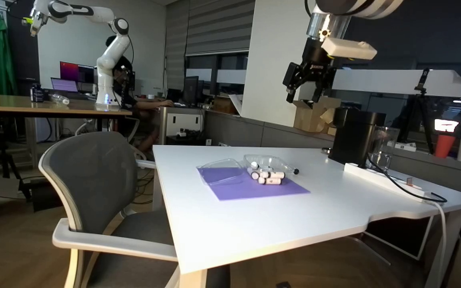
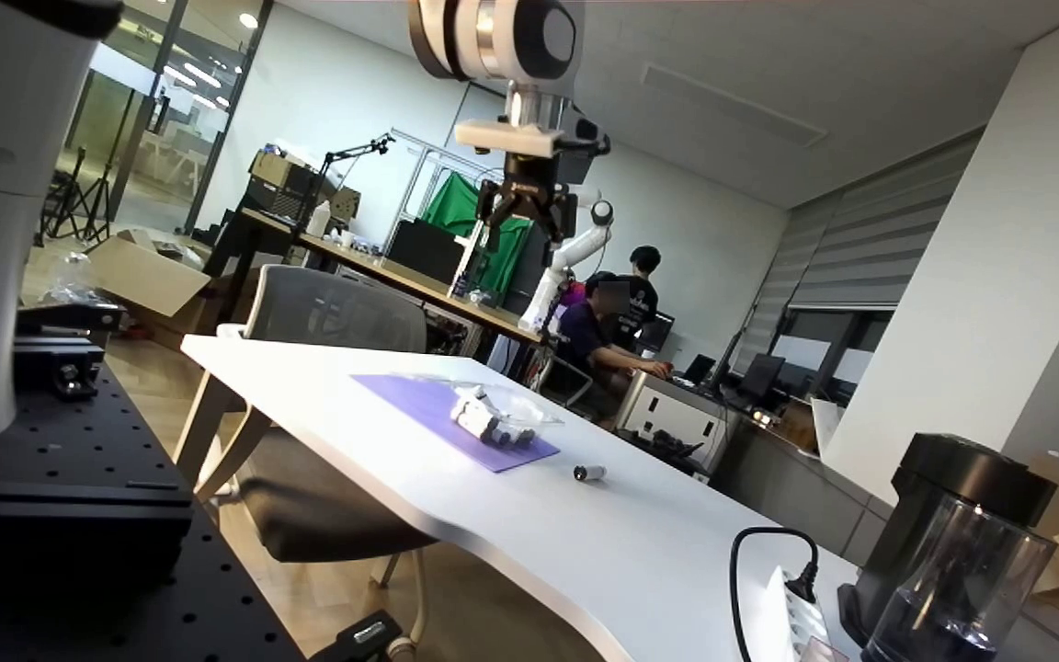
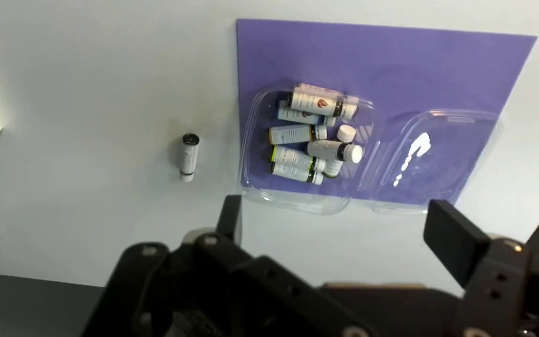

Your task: Pick up one of the white objects from the bowl and put it on the table

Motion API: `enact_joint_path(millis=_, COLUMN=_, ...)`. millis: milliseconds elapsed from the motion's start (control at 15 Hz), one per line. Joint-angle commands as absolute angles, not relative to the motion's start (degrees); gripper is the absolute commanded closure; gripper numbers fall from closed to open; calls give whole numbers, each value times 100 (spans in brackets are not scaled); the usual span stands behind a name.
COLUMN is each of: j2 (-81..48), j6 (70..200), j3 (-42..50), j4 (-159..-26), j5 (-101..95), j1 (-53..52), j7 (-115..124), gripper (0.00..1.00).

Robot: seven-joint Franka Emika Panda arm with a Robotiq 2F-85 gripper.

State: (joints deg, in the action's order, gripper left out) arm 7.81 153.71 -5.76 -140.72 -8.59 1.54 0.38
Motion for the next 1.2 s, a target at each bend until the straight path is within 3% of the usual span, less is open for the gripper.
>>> enact_joint_path(millis=0, j2=-656, j6=14788, j3=-388, j4=-12654, j5=-1360, j1=98, j7=-675, gripper=0)
enact_joint_path(millis=400, j2=-2128, j6=13232, j3=-209, j4=-10601, j5=-2467, j1=-273, j7=-1349, gripper=0)
enact_joint_path(millis=467, j2=-1670, j6=13834, j3=-203, j4=-11395, j5=-2247, j1=-160, j7=-1134, gripper=0)
enact_joint_path(millis=667, j2=-2069, j6=13402, j3=-212, j4=-10788, j5=-2334, j1=-285, j7=-1301, gripper=0)
enact_joint_path(millis=1133, j2=-2111, j6=13385, j3=-189, j4=-10731, j5=-2342, j1=-285, j7=-1376, gripper=0)
